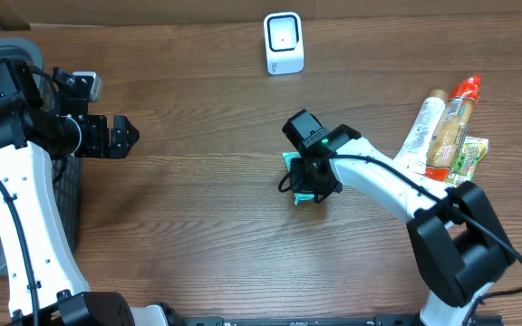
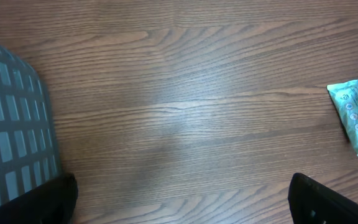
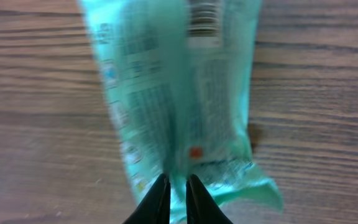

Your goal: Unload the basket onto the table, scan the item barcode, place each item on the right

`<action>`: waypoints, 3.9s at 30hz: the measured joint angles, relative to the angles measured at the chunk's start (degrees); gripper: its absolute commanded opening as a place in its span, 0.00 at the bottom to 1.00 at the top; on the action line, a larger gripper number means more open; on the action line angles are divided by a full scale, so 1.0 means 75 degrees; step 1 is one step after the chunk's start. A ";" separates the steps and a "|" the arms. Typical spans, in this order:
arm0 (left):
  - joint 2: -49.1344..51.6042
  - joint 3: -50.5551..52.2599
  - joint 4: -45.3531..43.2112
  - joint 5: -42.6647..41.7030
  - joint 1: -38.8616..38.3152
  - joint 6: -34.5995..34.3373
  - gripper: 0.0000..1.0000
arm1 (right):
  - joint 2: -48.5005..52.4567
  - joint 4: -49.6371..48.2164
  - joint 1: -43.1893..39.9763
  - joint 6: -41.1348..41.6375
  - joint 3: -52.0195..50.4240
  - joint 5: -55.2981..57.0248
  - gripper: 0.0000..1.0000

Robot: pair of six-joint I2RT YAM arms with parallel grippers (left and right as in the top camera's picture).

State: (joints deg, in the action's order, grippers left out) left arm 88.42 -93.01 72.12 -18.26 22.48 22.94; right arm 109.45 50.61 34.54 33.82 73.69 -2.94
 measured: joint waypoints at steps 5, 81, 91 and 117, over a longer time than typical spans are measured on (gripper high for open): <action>0.0000 0.0000 0.0003 -0.0003 0.0000 -0.0003 1.00 | 0.0146 -0.0009 -0.0542 0.0020 0.0003 -0.0737 0.29; 0.0000 0.0000 0.0003 -0.0003 0.0000 -0.0003 1.00 | 0.0230 0.0423 -0.0256 -0.5665 -0.0093 -0.2844 0.77; 0.0000 -0.0003 0.0003 -0.0003 0.0000 -0.0003 1.00 | 0.0271 0.0935 -0.0102 -0.4826 0.1253 -0.2192 0.82; 0.0000 -0.0003 0.0003 -0.0003 0.0000 -0.0003 0.99 | 0.0274 -0.1005 -0.0102 0.1090 0.0140 -0.0265 0.04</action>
State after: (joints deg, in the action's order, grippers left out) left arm 88.42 -93.03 72.14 -18.28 22.48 22.92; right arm 111.50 43.07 33.78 42.00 74.74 -4.93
